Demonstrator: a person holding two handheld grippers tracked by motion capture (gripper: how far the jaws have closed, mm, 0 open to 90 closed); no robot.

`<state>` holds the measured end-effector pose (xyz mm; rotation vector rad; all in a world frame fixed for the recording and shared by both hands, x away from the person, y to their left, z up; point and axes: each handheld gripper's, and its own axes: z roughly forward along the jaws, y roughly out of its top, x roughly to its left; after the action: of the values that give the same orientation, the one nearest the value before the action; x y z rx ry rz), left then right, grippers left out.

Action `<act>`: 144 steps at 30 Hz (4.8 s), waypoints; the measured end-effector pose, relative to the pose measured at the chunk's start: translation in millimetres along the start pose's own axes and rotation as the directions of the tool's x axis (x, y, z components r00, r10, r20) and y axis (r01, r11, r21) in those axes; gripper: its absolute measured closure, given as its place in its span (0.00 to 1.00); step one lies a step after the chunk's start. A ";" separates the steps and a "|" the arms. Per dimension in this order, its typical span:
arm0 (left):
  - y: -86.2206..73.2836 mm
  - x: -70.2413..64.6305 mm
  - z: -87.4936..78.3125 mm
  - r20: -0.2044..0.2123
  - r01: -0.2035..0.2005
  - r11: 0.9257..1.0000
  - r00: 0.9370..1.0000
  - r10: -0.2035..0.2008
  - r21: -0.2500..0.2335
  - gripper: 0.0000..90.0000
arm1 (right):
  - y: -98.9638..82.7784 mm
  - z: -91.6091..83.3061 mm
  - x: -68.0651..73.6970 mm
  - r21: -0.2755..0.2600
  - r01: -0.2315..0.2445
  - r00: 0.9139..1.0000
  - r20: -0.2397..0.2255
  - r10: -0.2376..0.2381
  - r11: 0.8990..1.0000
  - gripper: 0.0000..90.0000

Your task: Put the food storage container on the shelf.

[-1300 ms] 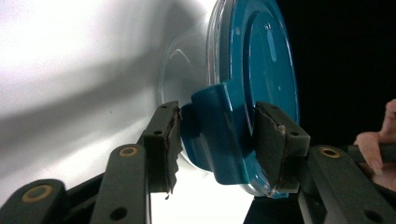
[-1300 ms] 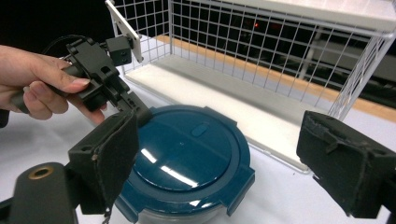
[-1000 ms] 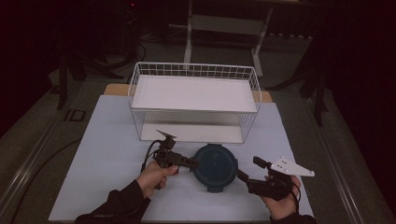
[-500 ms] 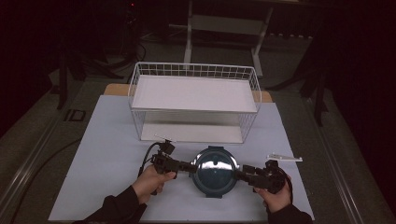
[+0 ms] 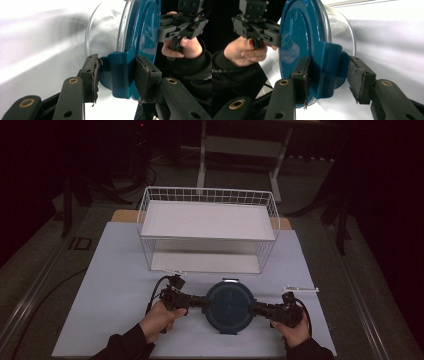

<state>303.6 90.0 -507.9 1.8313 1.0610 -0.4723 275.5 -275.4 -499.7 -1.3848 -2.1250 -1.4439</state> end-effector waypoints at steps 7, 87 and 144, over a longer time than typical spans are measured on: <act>-6.8 -7.3 -0.8 -0.042 -0.022 0.999 0.999 0.021 -0.028 0.62 | -0.3 -0.8 7.4 0.005 0.004 1.000 0.015 -0.004 1.000 0.62; 56.9 78.5 -37.4 -0.187 -0.065 0.944 0.982 0.003 -0.324 0.58 | 108.8 100.4 -30.7 -0.098 0.146 0.988 0.063 -0.140 0.984 0.59; 12.3 0.5 -69.7 -0.244 -0.401 0.879 0.907 0.342 -0.257 0.00 | 69.0 89.0 56.3 -0.055 0.337 0.935 0.134 -0.327 0.940 0.80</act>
<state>305.8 148.2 -467.7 1.7686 0.8195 0.0988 327.2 -165.5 -466.5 -1.2087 -2.5043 -1.6117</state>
